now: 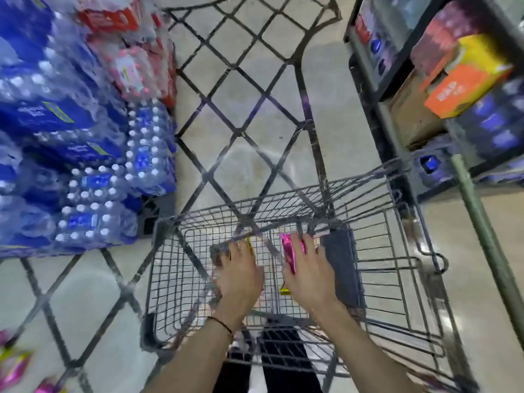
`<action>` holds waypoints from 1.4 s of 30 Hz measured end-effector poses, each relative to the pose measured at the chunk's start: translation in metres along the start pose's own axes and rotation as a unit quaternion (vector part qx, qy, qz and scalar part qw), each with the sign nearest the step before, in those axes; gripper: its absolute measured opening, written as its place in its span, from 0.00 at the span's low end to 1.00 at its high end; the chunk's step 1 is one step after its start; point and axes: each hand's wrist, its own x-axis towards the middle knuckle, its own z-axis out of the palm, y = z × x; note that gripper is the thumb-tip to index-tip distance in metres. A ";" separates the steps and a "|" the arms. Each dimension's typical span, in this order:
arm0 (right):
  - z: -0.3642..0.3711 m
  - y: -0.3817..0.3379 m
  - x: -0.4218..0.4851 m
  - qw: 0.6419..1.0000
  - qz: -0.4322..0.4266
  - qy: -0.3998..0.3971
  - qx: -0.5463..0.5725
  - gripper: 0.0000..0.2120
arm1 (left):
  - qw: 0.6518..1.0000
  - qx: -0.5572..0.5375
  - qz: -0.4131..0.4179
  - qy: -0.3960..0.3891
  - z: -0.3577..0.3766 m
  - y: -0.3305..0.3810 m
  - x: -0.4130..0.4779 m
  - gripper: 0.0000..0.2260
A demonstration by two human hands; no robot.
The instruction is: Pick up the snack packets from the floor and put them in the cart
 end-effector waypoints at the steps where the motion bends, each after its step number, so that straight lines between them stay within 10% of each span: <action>1: 0.015 0.008 0.014 1.000 0.003 -0.022 0.002 0.30 | 1.000 0.007 -0.007 -0.013 0.012 0.004 0.012 0.29; 23: 0.295 0.101 0.183 0.992 0.038 -0.119 0.016 0.35 | 0.996 0.077 0.035 -0.027 0.260 -0.028 0.207 0.32; 42: 0.109 0.044 0.097 0.995 -0.045 -0.089 -0.021 0.28 | 0.999 0.018 0.023 -0.016 0.084 -0.044 0.058 0.26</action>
